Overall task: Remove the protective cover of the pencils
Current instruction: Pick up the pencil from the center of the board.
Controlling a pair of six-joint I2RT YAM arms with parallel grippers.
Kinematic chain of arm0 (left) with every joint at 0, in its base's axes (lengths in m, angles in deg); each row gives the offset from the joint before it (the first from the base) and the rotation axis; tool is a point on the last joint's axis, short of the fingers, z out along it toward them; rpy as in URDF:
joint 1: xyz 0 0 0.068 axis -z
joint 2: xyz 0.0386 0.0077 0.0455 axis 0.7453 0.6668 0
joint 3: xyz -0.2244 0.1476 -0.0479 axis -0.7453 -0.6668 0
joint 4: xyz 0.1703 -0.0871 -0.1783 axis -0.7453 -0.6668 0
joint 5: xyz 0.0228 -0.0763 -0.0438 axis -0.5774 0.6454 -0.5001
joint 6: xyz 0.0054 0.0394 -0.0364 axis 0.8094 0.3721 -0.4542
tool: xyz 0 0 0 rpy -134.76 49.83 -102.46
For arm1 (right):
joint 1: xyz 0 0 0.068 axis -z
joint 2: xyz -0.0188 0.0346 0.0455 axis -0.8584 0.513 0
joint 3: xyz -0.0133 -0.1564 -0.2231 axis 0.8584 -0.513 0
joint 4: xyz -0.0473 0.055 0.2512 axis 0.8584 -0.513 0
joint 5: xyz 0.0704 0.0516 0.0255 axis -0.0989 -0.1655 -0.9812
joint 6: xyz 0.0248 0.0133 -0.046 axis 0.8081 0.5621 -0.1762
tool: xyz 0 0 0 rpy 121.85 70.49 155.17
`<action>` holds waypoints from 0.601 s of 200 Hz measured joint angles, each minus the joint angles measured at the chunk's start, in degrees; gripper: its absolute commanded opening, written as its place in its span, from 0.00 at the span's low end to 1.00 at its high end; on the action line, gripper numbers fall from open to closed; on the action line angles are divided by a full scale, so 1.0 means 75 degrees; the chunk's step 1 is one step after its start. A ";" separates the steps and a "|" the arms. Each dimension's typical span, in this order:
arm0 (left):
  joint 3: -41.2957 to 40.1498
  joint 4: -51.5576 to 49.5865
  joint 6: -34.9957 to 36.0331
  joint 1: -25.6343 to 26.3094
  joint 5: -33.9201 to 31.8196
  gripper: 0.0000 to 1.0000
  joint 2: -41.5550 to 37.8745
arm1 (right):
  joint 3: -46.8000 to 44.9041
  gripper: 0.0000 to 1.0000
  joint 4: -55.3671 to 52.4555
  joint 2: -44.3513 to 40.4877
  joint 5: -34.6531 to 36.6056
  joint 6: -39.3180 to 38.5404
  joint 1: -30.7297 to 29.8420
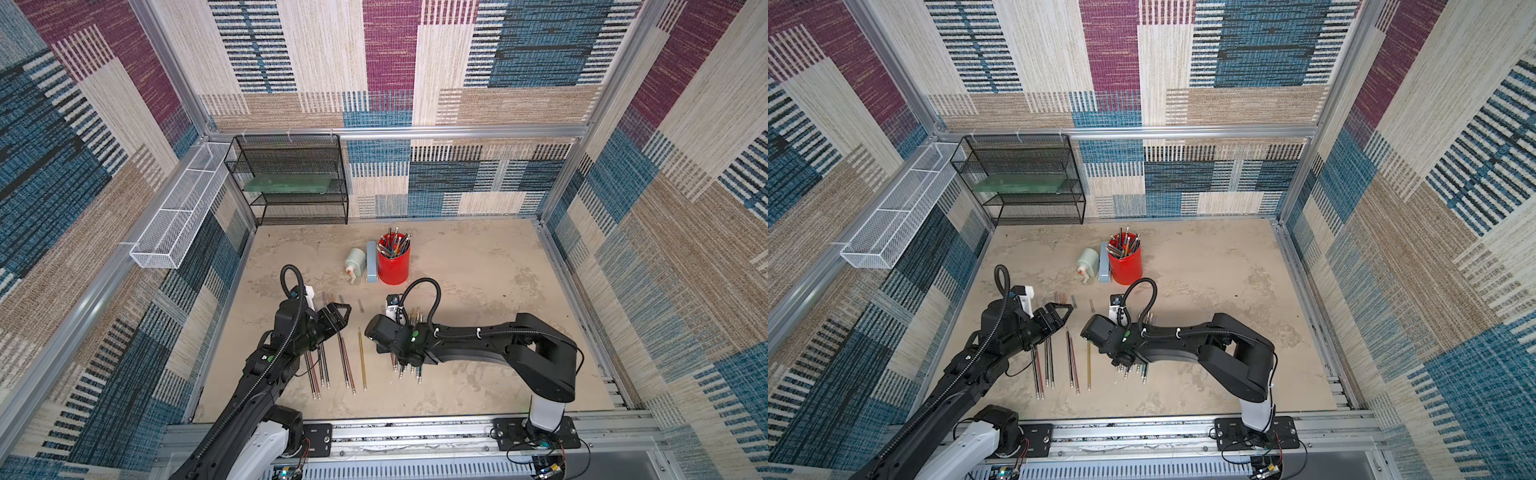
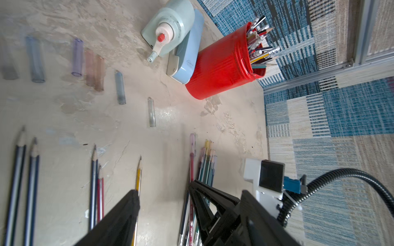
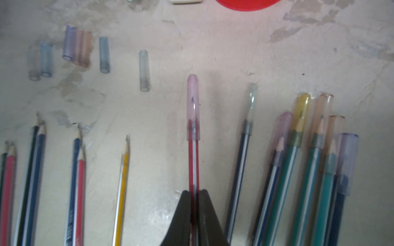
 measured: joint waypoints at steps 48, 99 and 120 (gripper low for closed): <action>-0.0105 0.0705 -0.0181 0.0003 0.0562 0.65 0.0434 | -0.0886 0.00 0.1207 -0.0662 -0.0478 -0.0227 0.0015; -0.0041 0.1212 -0.0213 0.0029 0.1113 0.66 0.1186 | -0.1510 0.00 0.2267 -0.1215 -0.0956 -0.0437 0.0015; 0.0079 0.1343 -0.0213 0.0119 0.1262 0.67 0.1504 | -0.1632 0.00 0.2605 -0.1399 -0.1090 -0.0536 -0.0012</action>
